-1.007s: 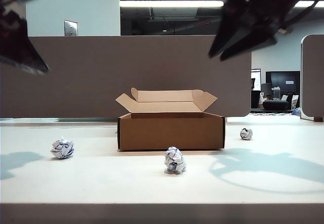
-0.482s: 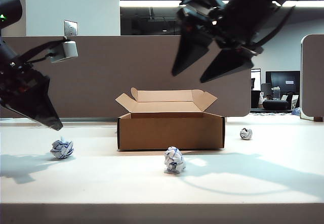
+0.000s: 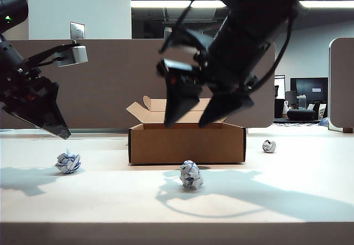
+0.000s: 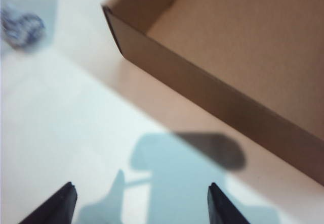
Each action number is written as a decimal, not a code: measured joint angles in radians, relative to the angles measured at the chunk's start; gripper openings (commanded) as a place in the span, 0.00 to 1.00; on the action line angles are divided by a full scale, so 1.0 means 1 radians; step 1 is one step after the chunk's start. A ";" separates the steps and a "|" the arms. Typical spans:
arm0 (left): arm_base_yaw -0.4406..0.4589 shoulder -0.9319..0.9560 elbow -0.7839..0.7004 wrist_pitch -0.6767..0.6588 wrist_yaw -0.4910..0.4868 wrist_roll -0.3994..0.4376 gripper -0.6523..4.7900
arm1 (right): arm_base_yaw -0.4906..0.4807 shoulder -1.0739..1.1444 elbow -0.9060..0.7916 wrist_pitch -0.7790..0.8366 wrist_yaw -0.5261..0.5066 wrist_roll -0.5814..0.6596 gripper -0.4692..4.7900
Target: Pick up all the paper balls on the table and put them in the paper box.
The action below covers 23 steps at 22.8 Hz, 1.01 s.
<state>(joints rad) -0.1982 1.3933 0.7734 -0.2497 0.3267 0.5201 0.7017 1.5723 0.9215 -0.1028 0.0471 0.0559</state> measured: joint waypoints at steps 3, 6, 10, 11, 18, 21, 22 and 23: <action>0.000 0.001 0.002 0.011 -0.014 -0.010 0.42 | -0.001 0.014 0.000 -0.010 0.005 0.030 0.76; 0.000 0.033 0.015 0.058 -0.013 -0.073 0.42 | -0.001 0.014 0.000 -0.055 0.002 0.096 0.76; 0.000 0.095 0.040 0.069 0.017 -0.158 0.42 | 0.008 0.014 0.008 -0.098 -0.007 0.152 0.76; 0.000 0.107 0.047 0.066 0.040 -0.161 0.42 | 0.012 0.014 0.008 -0.105 -0.014 0.158 0.76; 0.000 0.132 0.081 0.025 0.074 -0.181 0.42 | 0.057 0.014 0.010 -0.138 -0.024 0.172 0.76; 0.000 0.132 0.085 0.008 0.074 -0.181 0.42 | 0.080 0.014 0.010 -0.160 -0.024 0.172 0.75; 0.000 0.135 0.087 -0.016 0.092 -0.181 0.42 | 0.090 0.016 0.010 -0.161 -0.021 0.172 0.75; 0.000 0.137 0.088 -0.024 0.101 -0.181 0.42 | 0.094 0.021 0.011 -0.158 -0.019 0.172 0.73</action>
<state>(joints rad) -0.1986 1.5303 0.8612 -0.2741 0.4274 0.3393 0.7956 1.5932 0.9325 -0.2607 0.0280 0.2283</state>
